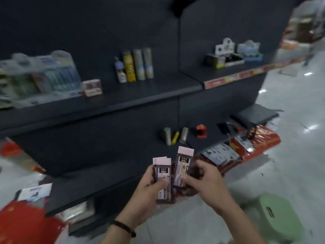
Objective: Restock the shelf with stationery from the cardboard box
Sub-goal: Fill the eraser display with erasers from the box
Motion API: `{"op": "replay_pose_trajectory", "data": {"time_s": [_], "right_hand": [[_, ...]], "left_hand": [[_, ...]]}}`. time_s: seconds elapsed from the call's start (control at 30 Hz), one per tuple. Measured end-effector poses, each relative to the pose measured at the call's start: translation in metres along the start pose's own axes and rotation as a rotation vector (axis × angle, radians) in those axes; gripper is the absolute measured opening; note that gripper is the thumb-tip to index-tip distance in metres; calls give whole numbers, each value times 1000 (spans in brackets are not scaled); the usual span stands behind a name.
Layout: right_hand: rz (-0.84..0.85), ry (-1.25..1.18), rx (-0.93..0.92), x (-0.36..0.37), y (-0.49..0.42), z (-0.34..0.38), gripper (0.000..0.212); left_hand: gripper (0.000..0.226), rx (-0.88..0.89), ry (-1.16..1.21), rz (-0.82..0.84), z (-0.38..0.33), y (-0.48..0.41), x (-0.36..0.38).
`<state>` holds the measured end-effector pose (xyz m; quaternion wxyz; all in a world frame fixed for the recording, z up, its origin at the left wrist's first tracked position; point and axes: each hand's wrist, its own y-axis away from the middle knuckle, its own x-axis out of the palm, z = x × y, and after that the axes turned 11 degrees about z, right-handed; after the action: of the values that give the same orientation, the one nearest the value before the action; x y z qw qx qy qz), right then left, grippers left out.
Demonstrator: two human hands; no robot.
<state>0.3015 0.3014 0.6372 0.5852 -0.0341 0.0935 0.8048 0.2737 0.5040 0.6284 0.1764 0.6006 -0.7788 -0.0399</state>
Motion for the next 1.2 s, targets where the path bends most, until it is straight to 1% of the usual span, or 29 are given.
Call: {"op": "replay_pose_trajectory", "data": {"time_s": [0.1,0.2,0.33,0.37,0.4,0.53,0.63,0.77,0.87,0.93,1.0,1.07,1.2], "right_hand": [[75,69,-93,73,-53,47,24],[164,101,-189,150,-102,83,32],[285,160,-313,234,-160,128,62],[312,160,-339,251,-173,141,66],[341,159,-370,268,-186,154,64],[462,189,-524,330,-241,204,46],[535,203,-618,368,-288,240,39],[648,227,-707,412,-347,283,26],[651,242,-773,444,-393,313,18],[640,244,-791,469,-423,333,14],[629,252,-792,499,-452,352,13],[605,287,-785,532,-475,367,13],[574,365,-821,600,-509,386,15]], "left_hand": [[36,154,-26,-110,-29,18,-78],[35,229,-48,-215,-58,38,-158],[37,292,-121,-328,-94,63,-255],[36,303,-132,-357,-101,69,-276],[35,313,-126,-381,-109,73,-294],[36,380,-98,-501,-140,87,-359],[37,443,-83,-598,-165,90,-403],[29,502,-51,-717,-191,90,-456],[22,537,26,-820,-204,91,-493],[23,554,72,-869,-210,93,-518],[29,559,96,-902,-217,97,-544],[31,570,105,-935,-226,100,-569],[22,584,80,-1010,-249,103,-622]]}}
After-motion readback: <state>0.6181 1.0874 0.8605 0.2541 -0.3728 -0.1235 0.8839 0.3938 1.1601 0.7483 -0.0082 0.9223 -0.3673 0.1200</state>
